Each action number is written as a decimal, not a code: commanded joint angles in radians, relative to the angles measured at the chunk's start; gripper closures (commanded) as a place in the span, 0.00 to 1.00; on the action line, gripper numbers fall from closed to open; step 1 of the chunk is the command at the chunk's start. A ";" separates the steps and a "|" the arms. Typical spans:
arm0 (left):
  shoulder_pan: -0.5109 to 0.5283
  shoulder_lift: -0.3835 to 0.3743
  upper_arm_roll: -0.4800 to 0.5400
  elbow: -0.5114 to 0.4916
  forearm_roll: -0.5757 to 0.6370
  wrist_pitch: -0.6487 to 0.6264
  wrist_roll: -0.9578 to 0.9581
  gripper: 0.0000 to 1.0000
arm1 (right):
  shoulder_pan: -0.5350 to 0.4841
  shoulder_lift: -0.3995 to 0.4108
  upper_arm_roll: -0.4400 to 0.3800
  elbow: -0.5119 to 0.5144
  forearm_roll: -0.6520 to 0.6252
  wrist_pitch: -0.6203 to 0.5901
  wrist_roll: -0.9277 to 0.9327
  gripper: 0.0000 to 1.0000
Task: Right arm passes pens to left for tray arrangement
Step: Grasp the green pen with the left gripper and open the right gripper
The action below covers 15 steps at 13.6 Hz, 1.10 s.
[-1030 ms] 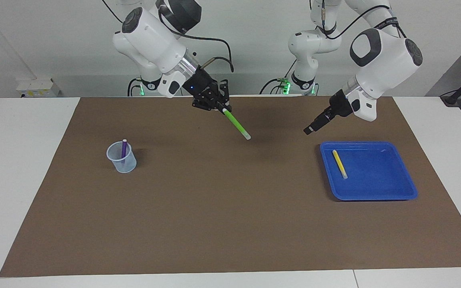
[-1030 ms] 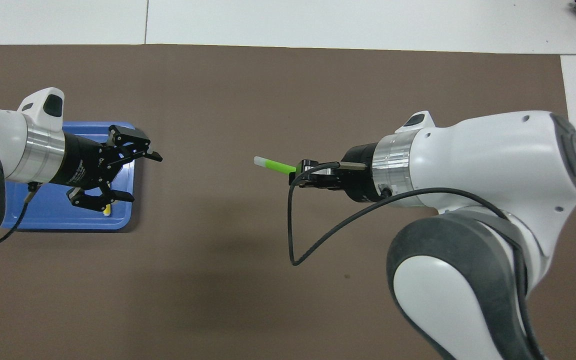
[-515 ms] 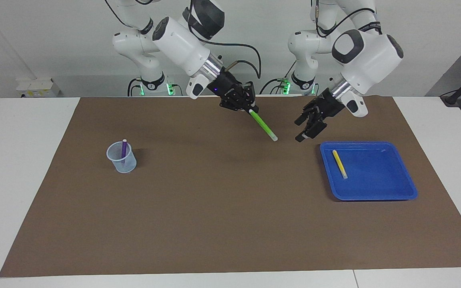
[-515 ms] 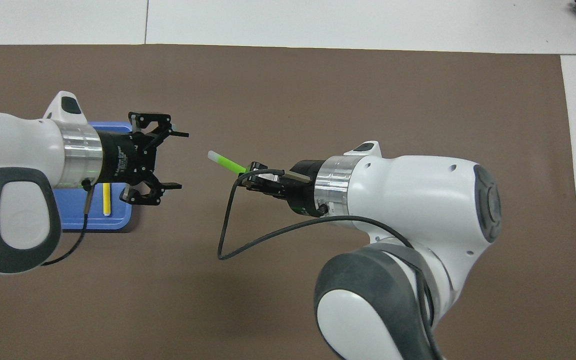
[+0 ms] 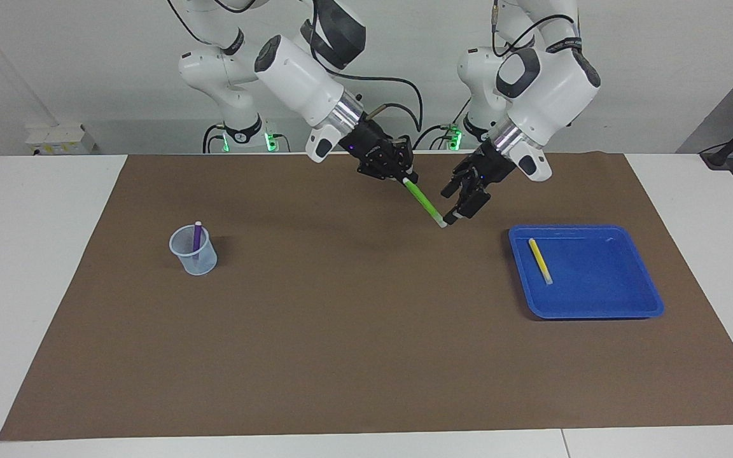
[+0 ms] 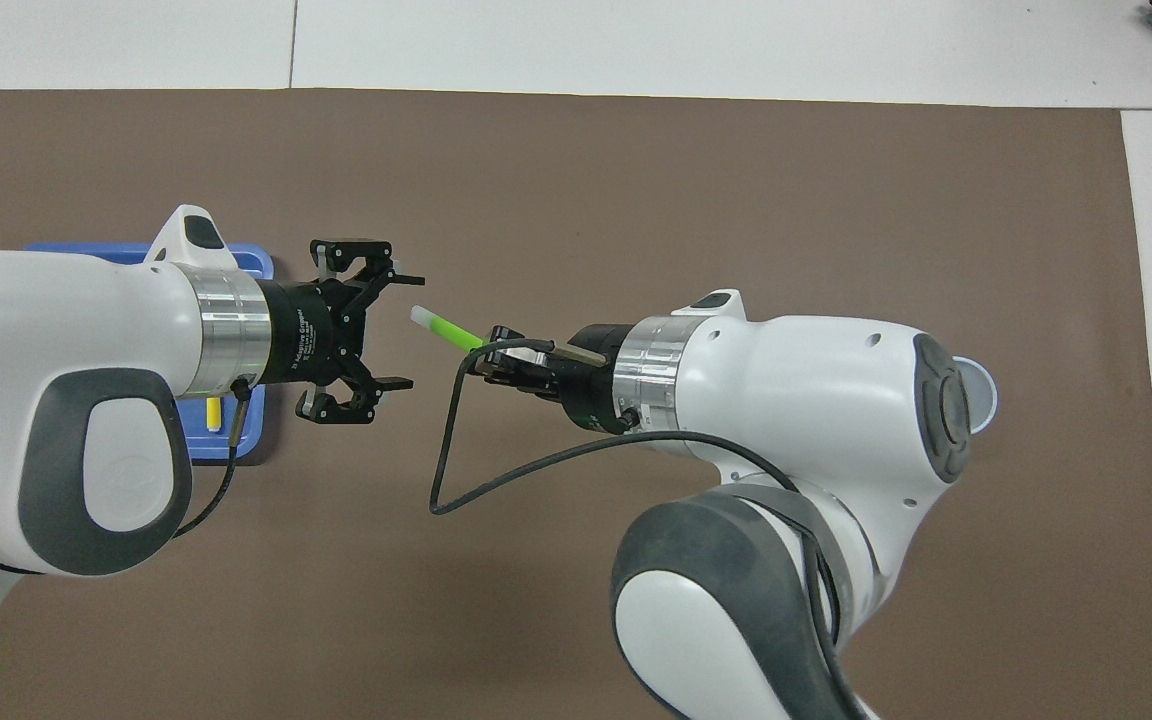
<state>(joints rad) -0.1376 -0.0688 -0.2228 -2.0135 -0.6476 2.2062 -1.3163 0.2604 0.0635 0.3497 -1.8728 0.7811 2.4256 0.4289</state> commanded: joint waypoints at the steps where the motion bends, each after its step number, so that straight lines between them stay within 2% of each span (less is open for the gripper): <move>1: -0.054 -0.031 0.011 -0.047 -0.015 0.084 -0.093 0.03 | -0.001 -0.004 0.002 -0.006 0.032 0.010 -0.001 1.00; 3: -0.068 -0.029 0.011 -0.045 -0.015 0.093 -0.112 0.06 | -0.001 -0.004 0.002 -0.006 0.033 0.012 -0.001 1.00; 4: -0.070 -0.029 0.011 -0.045 -0.015 0.093 -0.113 0.12 | -0.001 -0.004 0.002 -0.006 0.033 0.010 -0.001 1.00; 6: -0.070 -0.029 0.011 -0.044 -0.015 0.089 -0.115 0.32 | -0.001 -0.004 0.002 -0.006 0.033 0.009 -0.001 1.00; 7: -0.070 -0.029 0.011 -0.042 -0.015 0.084 -0.116 0.46 | -0.001 -0.004 0.002 -0.006 0.035 0.009 -0.001 1.00; 8: -0.070 -0.029 0.011 -0.042 -0.015 0.081 -0.113 0.66 | -0.001 -0.004 0.002 -0.006 0.033 0.009 -0.001 1.00; 9: -0.070 -0.029 0.011 -0.039 -0.015 0.078 -0.116 0.78 | -0.001 -0.004 0.002 -0.006 0.033 0.009 -0.001 1.00; 12: -0.070 -0.029 0.011 -0.037 -0.015 0.064 -0.118 0.91 | -0.001 -0.004 0.002 -0.006 0.033 0.009 -0.001 1.00; 13: -0.071 -0.029 0.011 -0.037 -0.015 0.058 -0.120 1.00 | -0.003 -0.004 0.002 -0.006 0.033 0.007 -0.001 1.00; 15: -0.071 -0.029 0.011 -0.033 -0.015 0.023 -0.118 1.00 | -0.003 -0.004 0.002 -0.006 0.035 0.004 -0.001 1.00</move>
<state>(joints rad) -0.1926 -0.0688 -0.2244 -2.0238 -0.6484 2.2639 -1.4242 0.2606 0.0635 0.3494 -1.8732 0.7818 2.4245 0.4290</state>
